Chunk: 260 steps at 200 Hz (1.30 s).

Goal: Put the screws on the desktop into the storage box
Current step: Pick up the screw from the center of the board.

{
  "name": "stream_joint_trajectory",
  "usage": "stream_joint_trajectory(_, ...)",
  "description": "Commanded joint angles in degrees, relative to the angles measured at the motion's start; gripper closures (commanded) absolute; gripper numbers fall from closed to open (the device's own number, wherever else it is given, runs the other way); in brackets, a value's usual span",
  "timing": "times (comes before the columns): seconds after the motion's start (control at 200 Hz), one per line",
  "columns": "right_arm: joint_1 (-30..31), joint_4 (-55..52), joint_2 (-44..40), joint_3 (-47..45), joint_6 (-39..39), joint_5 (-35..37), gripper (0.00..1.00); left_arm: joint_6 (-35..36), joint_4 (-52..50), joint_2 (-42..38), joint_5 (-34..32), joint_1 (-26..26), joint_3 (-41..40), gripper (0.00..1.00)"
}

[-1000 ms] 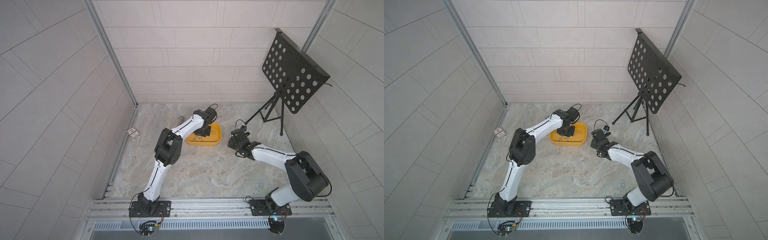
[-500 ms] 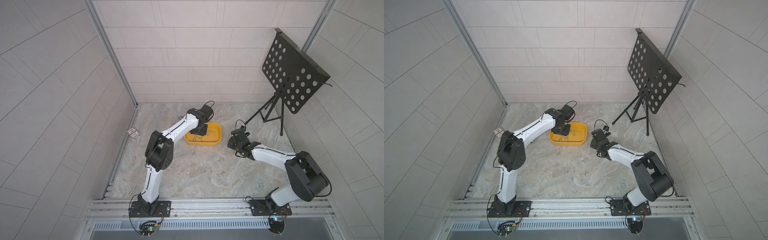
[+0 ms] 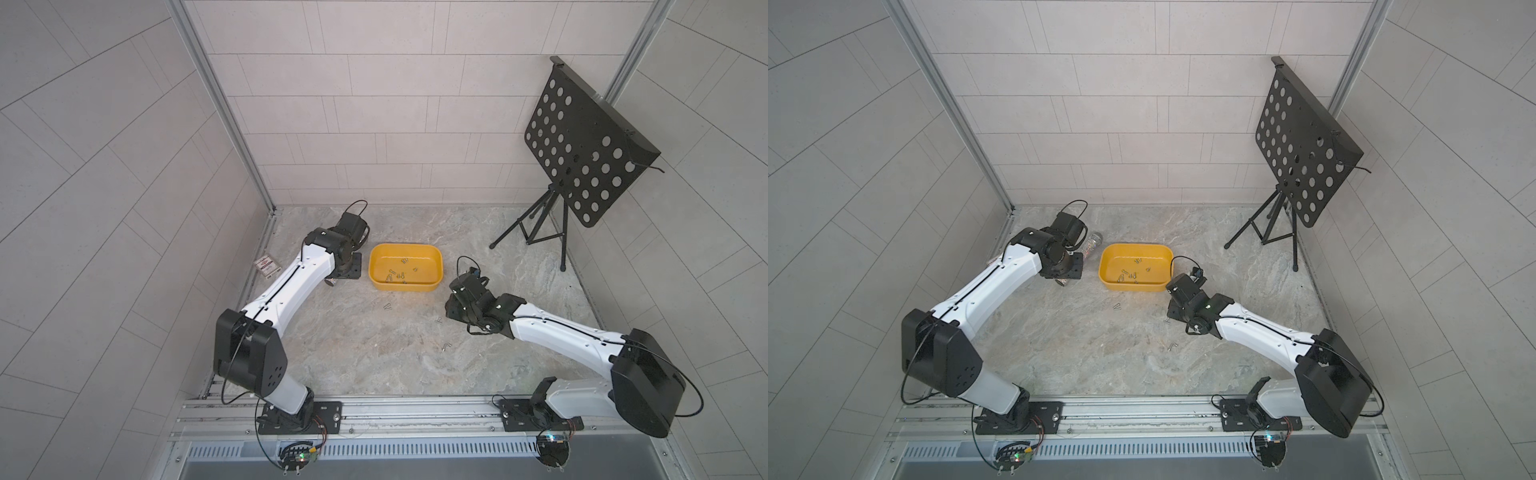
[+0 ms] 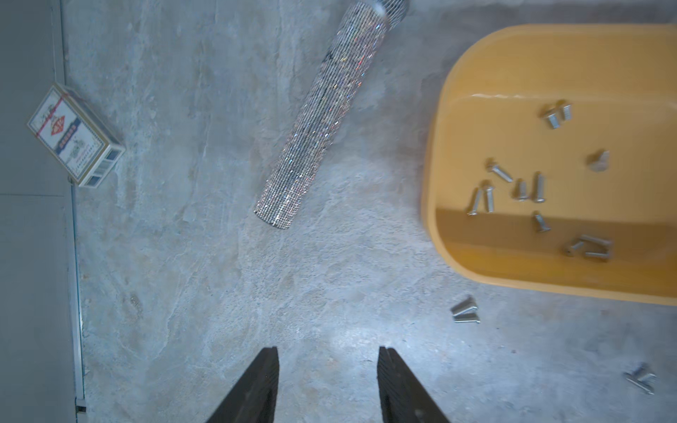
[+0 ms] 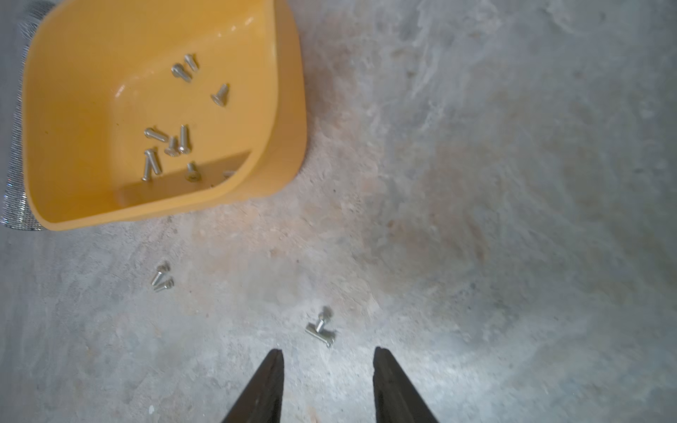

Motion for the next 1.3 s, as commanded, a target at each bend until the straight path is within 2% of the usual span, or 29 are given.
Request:
stream_joint_trajectory(0.0, 1.4, -11.1, -1.3, 1.4, 3.0, 2.2, 0.55, 1.6, 1.6, -1.9, 1.3, 0.6, -1.7, 0.49)
stream_joint_trajectory(0.26, 3.3, -17.8, 0.0, 2.4, 0.8, -3.5, 0.59, 1.8, 2.4, -3.0, 1.5, 1.4, -3.4, 0.49)
stream_joint_trajectory(0.4, 5.3, -19.0, 0.6, 2.7, 1.2, -4.1, 0.60, 1.8, 2.6, -2.9, 2.2, 1.8, -3.6, 0.49)
stream_joint_trajectory(0.925, 11.3, -15.0, 11.4, 6.2, 4.0, -8.0, 0.57, 1.6, 2.8, -2.6, 2.2, 2.5, -3.9, 0.49)
stream_joint_trajectory(1.296, 12.3, -13.9, 16.1, 7.3, 4.1, -8.9, 0.57, 1.6, 2.9, -2.6, 3.1, 3.1, -4.2, 0.49)
